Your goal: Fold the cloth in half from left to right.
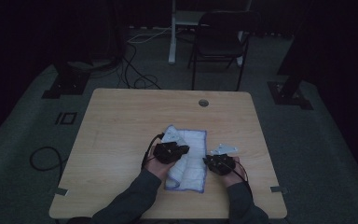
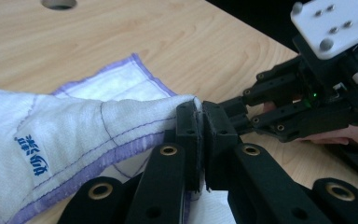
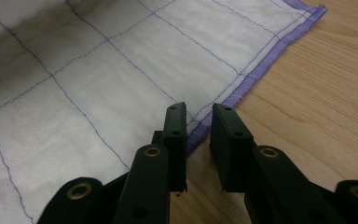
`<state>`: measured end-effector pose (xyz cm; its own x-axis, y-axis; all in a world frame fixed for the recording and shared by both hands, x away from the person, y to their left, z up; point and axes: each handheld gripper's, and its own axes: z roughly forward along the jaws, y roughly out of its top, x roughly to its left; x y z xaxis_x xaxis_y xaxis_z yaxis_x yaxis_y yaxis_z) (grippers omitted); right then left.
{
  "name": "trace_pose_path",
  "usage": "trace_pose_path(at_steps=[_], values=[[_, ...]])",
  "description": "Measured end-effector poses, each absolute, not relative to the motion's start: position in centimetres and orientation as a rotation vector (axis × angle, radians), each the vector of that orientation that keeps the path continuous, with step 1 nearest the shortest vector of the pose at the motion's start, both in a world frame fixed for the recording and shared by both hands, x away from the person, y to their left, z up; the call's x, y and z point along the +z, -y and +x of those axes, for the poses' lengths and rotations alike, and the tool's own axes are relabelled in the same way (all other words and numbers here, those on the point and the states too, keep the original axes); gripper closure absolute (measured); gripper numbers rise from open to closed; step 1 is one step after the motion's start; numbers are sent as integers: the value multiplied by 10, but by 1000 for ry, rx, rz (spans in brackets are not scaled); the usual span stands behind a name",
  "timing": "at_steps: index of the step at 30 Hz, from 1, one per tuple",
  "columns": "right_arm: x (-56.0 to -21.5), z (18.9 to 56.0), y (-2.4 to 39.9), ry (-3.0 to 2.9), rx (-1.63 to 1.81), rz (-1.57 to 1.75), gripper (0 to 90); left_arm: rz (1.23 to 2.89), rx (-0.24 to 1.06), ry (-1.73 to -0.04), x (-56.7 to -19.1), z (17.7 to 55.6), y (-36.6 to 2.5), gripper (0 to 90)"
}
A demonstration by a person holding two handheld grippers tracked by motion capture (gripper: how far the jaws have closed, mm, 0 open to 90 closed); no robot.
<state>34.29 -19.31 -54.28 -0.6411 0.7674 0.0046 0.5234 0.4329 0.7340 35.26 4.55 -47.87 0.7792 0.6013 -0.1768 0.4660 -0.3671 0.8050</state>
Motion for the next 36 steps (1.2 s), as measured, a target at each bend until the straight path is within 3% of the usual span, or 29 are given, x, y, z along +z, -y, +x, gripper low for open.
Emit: trace_pose_path(at_steps=[24, 29, 36], values=[[-543, 343, 193, -2360, 1037, 1110, 768, 2129, 112, -796, -509, 372, -5, 862], [-543, 343, 193, -2361, 1037, 1110, 768, 2086, 101, -789, -507, 371, -8, 695], [-543, 343, 194, -2361, 1037, 1110, 761, 2072, 143, -813, -497, 364, -32, 704]])
